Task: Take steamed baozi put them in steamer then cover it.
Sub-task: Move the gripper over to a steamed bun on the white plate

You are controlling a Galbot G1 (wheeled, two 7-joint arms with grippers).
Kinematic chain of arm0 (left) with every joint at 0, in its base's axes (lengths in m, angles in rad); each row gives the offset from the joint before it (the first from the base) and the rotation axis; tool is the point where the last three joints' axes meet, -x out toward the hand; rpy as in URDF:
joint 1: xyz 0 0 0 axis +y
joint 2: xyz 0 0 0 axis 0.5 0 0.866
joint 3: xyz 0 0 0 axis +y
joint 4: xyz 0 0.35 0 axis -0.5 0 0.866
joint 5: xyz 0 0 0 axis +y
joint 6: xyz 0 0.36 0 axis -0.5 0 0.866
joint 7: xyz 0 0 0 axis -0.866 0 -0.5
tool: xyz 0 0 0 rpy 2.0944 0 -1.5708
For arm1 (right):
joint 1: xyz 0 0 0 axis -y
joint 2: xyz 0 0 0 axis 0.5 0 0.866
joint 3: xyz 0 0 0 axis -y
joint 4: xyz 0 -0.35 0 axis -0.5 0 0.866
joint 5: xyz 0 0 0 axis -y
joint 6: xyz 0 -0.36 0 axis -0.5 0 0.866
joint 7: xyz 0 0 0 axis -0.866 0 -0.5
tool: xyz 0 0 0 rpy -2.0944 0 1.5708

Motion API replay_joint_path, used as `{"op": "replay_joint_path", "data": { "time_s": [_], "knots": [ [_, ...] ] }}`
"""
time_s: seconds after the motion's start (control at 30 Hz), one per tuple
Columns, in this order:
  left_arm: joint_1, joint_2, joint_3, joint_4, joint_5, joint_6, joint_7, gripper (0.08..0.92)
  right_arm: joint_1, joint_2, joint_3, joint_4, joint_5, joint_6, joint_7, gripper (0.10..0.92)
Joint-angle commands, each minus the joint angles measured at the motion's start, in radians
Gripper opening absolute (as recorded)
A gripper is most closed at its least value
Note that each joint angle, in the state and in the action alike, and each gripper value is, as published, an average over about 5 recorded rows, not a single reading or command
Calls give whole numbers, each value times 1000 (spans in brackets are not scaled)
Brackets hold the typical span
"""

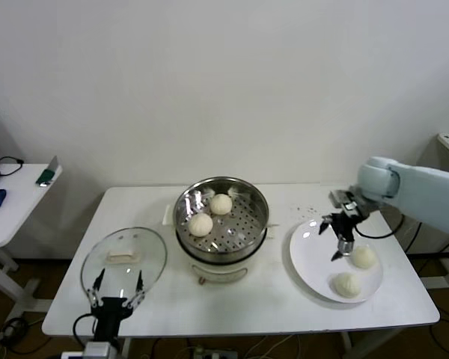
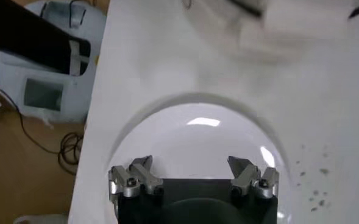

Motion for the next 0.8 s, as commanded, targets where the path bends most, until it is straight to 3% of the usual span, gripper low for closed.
{"op": "replay_joint_path", "data": {
  "time_s": [0.03, 0.8],
  "knots": [
    [10, -9, -4, 5, 5, -3, -2, 823, -186, -52, 97, -47, -147, 17, -10, 823],
    [14, -11, -16, 23, 3, -11, -7, 823, -178, -9, 55, -65, -136, 18, -25, 823]
  ]
}}
